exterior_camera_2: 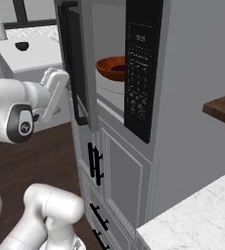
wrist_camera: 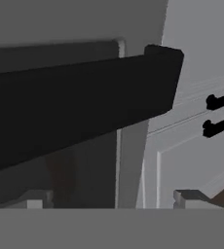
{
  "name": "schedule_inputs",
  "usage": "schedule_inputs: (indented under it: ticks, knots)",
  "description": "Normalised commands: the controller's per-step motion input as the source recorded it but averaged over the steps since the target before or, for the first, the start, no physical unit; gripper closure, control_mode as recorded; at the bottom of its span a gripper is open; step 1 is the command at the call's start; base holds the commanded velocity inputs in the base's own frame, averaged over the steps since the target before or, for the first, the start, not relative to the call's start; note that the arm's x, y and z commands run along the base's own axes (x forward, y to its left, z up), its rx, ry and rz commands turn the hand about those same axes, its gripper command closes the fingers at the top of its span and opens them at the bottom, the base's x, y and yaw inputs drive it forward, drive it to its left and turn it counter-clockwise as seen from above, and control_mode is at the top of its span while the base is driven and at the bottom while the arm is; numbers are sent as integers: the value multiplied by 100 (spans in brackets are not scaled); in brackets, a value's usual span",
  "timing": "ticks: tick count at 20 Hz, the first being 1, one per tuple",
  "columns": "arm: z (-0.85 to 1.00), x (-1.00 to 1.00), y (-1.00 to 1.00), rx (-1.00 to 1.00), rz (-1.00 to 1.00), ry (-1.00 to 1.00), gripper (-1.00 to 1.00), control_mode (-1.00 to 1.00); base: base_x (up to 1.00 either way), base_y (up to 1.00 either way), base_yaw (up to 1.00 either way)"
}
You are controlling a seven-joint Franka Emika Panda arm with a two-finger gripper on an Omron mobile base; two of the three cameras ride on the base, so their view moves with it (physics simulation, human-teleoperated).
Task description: Pick the eggplant from the sink and place it in the bowl. Then pick the bowl and place it in the microwave. Then close the microwave door and press the start button.
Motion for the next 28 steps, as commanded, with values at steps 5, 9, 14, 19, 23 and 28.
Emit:
schedule_inputs:
  ticks: [5, 9, 14, 19, 23, 28]
  knots:
    - [0, 89, -25, 2, 0, 0, -100, -100, 0, 0, 0]
    - [0, 71, -15, 0, -1, 0, -100, -100, 0, 0, 0]
    - [0, 91, -38, 2, -1, 2, -100, -100, 0, 0, 0]
    - [0, 85, -40, 3, 0, 2, -100, -100, 0, 0, 0]
    - [0, 21, 0, 0, 0, 0, -100, -100, 0, 0, 0]
    - [18, -99, 55, -2, 0, 0, -100, -100, 0, 0, 0]
